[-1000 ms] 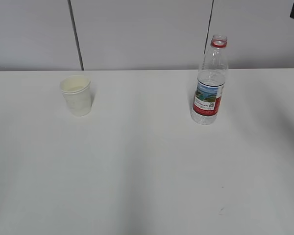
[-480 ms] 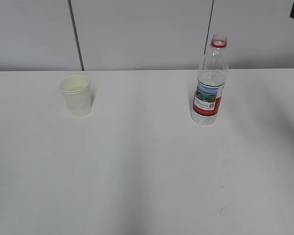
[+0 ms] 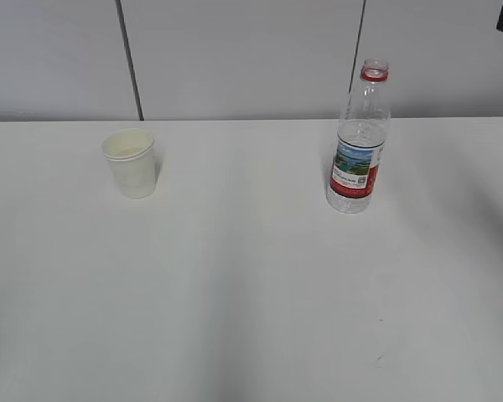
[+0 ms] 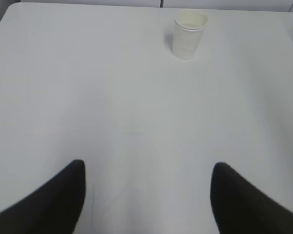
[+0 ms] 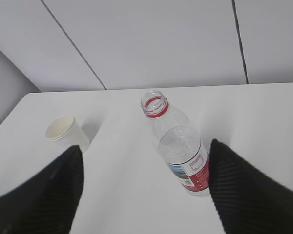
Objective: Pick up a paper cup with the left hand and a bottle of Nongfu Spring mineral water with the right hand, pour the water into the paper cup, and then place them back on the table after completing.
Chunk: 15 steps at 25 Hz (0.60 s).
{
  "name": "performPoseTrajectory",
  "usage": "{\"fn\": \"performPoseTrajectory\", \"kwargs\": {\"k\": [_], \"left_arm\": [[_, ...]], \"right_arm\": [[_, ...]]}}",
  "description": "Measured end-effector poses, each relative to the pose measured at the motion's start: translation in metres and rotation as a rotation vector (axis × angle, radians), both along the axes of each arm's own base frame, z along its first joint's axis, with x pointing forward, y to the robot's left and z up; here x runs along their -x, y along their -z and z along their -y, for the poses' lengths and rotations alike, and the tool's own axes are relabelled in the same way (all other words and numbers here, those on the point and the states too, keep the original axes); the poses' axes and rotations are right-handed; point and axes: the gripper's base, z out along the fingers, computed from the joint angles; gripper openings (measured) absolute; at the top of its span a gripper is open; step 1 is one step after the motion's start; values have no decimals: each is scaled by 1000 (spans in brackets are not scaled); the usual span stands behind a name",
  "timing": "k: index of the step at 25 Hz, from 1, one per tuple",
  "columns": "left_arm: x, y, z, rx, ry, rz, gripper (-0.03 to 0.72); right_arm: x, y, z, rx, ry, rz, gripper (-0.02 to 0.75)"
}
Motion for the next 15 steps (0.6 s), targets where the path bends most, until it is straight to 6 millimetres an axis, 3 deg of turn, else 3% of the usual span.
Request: {"fn": "performPoseTrajectory", "kwargs": {"k": [15], "left_arm": [[0,0,0,-1,1,4,490]], "right_arm": [[-3,-1,6,23,73,18,586]]}}
